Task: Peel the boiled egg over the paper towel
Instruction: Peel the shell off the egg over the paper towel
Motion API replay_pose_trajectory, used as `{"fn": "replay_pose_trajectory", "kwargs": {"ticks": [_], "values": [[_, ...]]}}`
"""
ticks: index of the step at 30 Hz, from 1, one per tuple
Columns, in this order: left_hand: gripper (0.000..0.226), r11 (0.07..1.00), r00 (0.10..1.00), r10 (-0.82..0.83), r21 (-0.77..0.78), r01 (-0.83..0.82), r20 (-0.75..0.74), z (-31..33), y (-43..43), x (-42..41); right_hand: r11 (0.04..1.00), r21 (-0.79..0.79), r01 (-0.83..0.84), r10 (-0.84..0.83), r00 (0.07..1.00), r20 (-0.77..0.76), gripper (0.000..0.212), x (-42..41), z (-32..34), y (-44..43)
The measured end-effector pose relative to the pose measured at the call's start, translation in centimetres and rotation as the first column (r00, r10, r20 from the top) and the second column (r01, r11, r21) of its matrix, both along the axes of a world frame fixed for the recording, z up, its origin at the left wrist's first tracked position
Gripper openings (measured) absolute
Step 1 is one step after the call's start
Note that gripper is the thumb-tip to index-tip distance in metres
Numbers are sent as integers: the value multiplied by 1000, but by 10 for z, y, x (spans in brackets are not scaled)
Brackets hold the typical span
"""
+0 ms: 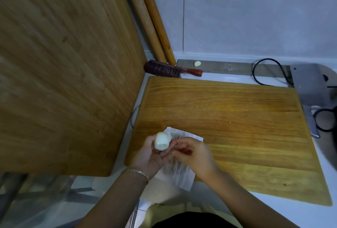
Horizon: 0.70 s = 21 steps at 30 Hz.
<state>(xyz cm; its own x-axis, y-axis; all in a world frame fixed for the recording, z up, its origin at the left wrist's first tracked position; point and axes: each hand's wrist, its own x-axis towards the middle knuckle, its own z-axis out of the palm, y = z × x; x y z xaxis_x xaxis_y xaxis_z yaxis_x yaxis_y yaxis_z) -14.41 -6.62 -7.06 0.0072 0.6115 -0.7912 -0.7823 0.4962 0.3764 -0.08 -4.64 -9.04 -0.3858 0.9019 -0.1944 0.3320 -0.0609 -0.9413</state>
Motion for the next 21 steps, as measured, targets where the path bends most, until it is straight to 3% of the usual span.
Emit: {"fn": "replay_pose_trajectory", "kwargs": {"ticks": [4, 7, 9, 11, 14, 18, 21], "values": [[31, 999, 999, -7, 35, 6, 49, -1, -2, -5, 999, -23, 33, -34, 999, -35, 31, 1, 0, 4], [35, 995, 995, -72, 78, 67, 65, -4, -5, -11, 993, 64, 99, -104, 992, 70, 13, 5, 1, 10], [37, 989, 990, -121, 89, 114, 74, -5, -6, -15, 993, 77, -94, 77, 978, 196, 8, 8, 1, 13], [42, 986, 982, -157, 79, 149, 101, -7, -7, -18, 945, 51, -323, 291, 901, 321, 13, 9, -1, 14], [44, 973, 971, -225, 67, 220, 86, -8, -7, -21, 941, 159, -297, 192, 861, 471, 24, 9, -6, 18], [40, 972, 971, -233, 39, 231, 58, -9, -7, -19, 967, 206, -152, 70, 931, 357, 14, 7, -3, 16], [30, 966, 965, -255, 36, 258, -58, -8, -7, -13, 988, 154, -11, -14, 987, 158, 23, 3, 4, 14]]}}
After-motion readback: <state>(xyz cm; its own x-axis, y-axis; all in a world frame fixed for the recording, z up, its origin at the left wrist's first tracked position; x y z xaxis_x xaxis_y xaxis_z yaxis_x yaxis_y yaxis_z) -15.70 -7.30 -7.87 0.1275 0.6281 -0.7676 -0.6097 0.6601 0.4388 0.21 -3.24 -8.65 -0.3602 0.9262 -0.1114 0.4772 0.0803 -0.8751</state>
